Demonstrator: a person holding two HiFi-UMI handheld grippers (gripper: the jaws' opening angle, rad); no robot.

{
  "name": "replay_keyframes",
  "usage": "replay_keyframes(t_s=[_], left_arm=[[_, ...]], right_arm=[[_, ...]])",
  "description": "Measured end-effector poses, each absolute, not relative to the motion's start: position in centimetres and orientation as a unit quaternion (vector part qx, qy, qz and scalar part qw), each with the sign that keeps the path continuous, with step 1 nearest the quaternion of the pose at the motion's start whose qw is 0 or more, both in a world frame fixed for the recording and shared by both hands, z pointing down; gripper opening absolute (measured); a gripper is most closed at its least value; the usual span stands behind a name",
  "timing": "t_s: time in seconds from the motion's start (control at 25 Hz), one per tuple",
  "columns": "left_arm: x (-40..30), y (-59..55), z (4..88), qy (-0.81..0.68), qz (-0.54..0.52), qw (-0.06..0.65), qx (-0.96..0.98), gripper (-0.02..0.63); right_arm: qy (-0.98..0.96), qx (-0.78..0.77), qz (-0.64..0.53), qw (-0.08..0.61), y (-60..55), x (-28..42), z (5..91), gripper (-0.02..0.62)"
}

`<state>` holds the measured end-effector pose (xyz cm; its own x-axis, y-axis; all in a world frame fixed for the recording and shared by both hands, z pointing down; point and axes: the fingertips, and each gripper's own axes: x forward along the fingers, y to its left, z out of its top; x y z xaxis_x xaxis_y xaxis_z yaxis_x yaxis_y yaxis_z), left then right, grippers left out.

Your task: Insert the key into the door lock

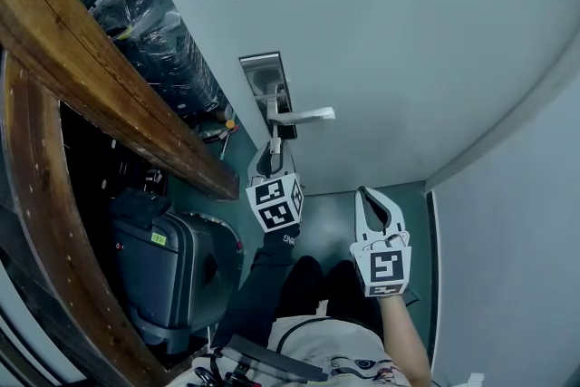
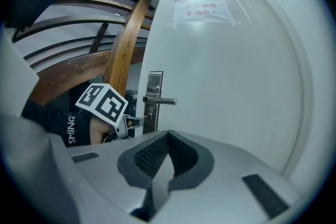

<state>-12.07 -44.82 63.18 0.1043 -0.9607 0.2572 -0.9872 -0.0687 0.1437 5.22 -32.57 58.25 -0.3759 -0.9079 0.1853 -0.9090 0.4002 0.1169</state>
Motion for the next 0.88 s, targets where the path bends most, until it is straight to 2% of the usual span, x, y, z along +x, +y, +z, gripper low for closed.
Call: replay_keyframes(t_s=[0.88], left_arm=[[-11.42, -45.77, 62.86, -0.671, 0.075, 0.139, 0.725, 0.117]], right_arm=[[-0.826, 0.553, 0.016, 0.107, -32.94, 5.41, 59.02, 0.005]])
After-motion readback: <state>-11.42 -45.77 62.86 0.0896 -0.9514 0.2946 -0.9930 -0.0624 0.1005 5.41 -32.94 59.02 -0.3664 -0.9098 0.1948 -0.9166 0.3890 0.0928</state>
